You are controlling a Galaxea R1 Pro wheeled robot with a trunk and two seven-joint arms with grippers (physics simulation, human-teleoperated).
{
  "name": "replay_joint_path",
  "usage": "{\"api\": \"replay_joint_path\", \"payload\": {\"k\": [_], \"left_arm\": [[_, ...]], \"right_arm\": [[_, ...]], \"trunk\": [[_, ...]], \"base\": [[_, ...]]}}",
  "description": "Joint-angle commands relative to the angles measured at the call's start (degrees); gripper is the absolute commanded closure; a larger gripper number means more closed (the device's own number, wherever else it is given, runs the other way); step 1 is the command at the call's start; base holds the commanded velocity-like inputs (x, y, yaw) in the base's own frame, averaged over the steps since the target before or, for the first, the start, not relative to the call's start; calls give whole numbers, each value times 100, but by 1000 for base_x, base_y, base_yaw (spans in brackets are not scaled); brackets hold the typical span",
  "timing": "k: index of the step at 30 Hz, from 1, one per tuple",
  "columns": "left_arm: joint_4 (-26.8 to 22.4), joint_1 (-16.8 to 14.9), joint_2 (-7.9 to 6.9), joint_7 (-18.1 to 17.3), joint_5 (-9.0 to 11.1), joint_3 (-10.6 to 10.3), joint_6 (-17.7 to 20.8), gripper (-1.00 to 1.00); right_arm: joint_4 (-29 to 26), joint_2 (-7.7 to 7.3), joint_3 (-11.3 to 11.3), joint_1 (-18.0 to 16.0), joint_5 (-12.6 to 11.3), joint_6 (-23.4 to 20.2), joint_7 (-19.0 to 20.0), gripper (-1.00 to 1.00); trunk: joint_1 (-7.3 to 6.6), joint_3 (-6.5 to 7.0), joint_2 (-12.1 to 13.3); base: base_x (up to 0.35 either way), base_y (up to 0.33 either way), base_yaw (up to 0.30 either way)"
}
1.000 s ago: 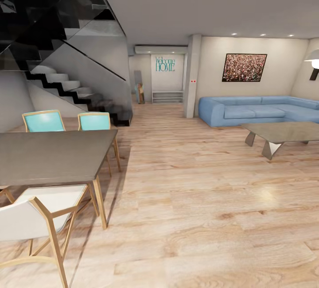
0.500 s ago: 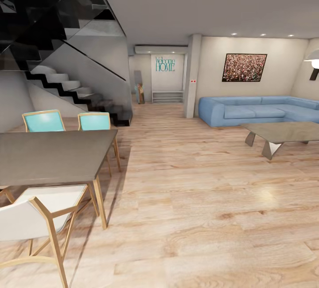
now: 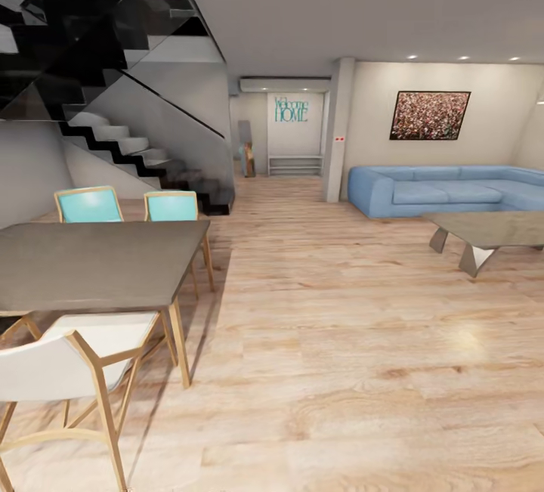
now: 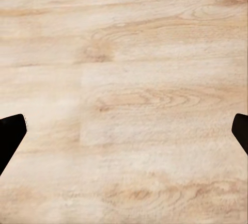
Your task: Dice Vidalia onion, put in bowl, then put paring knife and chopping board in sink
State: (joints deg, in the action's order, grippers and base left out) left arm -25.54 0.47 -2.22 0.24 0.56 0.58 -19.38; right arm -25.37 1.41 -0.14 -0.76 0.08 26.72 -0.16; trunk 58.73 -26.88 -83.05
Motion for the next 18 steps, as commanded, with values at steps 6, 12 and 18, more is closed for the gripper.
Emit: {"api": "replay_joint_path", "payload": {"k": [6, 12, 18], "left_arm": [[18, -1, 9, 3, 5, 4, -61, -100], [59, 3, 11, 3, 9, 4, -69, -100], [112, 2, 11, 3, 5, 4, -74, -100]], "right_arm": [[5, 0, 3, -3, 1, 18, -5, -100], [9, 0, 5, -3, 1, 18, -6, -100], [13, 8, 5, -3, 3, 17, -7, -100]], "trunk": [[0, -5, -3], [0, -5, -3], [0, -5, -3]], "base": [[0, 0, 242], [0, 0, 252], [0, 0, 277]]}}
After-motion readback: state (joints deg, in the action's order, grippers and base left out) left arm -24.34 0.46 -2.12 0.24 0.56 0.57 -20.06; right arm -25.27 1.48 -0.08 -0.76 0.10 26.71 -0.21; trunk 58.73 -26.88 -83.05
